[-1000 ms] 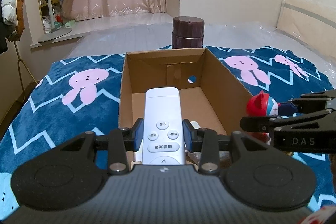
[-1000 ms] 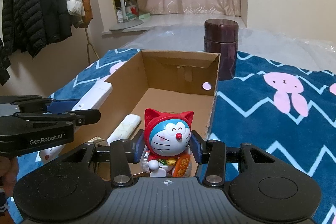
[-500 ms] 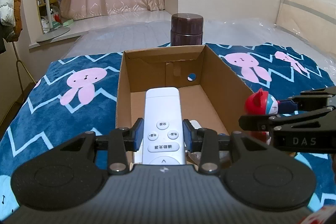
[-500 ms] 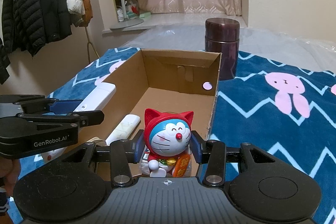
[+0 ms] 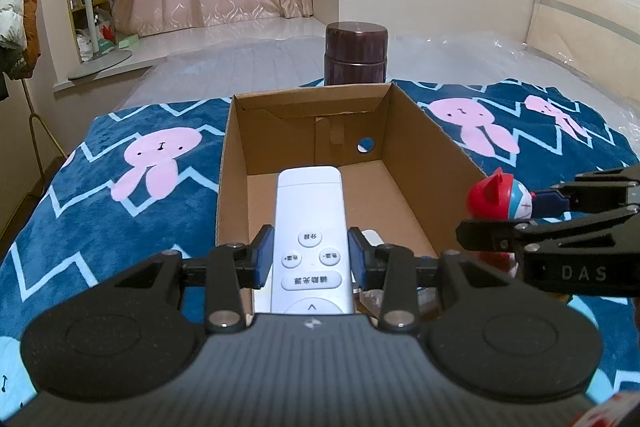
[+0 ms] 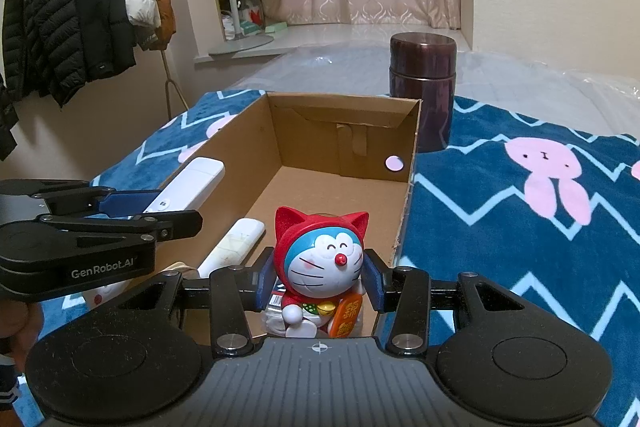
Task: Organize rigid objects
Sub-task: 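Lower the white remote into the box with the left gripper while the right holds the figure above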
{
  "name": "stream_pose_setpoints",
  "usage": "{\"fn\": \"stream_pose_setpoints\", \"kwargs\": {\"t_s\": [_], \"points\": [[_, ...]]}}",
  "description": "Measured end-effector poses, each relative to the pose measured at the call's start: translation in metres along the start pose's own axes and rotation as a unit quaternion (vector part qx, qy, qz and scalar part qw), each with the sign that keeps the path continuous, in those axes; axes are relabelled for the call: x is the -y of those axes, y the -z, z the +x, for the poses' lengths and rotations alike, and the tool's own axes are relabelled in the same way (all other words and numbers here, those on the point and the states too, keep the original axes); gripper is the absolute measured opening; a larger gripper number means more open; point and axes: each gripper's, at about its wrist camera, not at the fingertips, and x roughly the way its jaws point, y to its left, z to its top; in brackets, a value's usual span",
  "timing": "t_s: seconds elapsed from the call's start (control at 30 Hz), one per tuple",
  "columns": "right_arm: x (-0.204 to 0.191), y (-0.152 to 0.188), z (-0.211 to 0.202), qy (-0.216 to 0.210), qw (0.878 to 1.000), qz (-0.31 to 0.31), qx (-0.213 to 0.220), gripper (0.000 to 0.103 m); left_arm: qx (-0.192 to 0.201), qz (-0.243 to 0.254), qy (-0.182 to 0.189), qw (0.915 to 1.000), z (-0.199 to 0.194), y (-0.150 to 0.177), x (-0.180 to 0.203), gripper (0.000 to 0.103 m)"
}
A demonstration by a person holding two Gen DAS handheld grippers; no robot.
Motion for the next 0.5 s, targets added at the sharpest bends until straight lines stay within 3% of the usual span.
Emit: {"fn": "stream_pose_setpoints", "kwargs": {"t_s": [0.5], "points": [[0.0003, -0.0005, 0.0011, -0.001, 1.000, 0.000, 0.000, 0.042, -0.004, -0.004, 0.002, 1.0000, 0.0102, -0.0011, -0.0013, 0.034]]}}
